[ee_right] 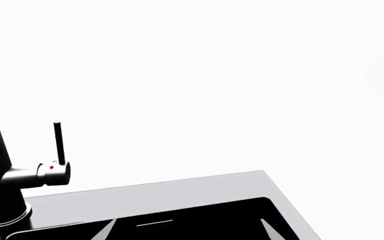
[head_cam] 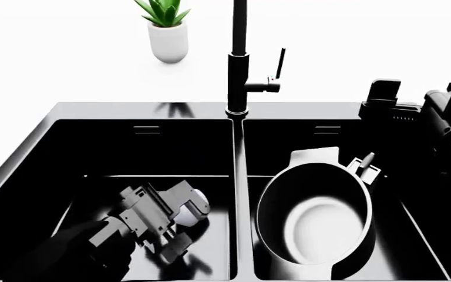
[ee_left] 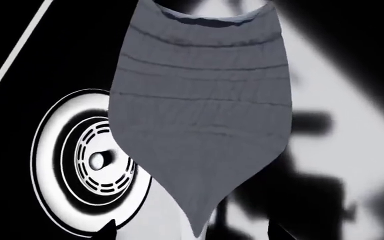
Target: Pick the wine glass and pot and place them in the sink. Then turn on the water.
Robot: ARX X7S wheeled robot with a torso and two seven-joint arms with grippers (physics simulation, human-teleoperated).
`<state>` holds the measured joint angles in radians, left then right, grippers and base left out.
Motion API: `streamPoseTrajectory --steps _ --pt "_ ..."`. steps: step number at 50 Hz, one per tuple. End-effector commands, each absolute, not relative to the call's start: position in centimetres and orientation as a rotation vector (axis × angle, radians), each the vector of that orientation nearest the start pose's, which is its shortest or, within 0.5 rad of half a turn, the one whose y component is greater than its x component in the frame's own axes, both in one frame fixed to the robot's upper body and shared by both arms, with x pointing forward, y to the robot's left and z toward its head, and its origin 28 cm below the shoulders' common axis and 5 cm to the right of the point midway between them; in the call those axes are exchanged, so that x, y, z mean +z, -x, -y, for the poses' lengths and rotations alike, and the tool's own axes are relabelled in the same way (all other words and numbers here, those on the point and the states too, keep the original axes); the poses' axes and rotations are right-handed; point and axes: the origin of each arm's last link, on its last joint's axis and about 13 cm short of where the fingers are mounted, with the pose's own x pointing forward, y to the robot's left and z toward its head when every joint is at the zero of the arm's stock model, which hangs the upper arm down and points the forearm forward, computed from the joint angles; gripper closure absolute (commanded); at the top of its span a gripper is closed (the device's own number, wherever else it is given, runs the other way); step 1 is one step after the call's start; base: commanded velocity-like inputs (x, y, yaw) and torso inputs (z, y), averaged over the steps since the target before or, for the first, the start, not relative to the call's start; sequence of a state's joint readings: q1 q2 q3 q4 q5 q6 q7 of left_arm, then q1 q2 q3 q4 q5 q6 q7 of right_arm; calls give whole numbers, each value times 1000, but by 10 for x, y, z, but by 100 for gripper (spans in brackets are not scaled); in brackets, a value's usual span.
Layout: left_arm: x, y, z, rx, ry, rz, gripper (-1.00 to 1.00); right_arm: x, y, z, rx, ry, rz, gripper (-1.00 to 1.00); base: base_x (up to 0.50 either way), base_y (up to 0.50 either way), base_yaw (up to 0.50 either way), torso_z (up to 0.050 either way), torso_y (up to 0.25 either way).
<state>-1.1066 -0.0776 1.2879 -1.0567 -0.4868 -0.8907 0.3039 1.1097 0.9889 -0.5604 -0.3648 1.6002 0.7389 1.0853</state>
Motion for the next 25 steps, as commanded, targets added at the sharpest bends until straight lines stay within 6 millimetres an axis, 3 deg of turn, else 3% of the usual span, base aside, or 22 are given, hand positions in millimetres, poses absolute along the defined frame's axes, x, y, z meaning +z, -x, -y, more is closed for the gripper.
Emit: streamPoseTrajectory --steps 1,10,25 --pt "79 -361 -210 -432 -708 -1061 -100 284 -245 168 -237 35 -89 -100 0 0 0 0 0" --pt "123 -358 -223 -357 -510 -774 -100 288 -242 166 -232 41 -80 -100 0 0 0 1 1" --pt "146 -335 -234 -230 -363 -415 -100 299 -240 158 -219 68 -55 -100 0 0 0 0 0"
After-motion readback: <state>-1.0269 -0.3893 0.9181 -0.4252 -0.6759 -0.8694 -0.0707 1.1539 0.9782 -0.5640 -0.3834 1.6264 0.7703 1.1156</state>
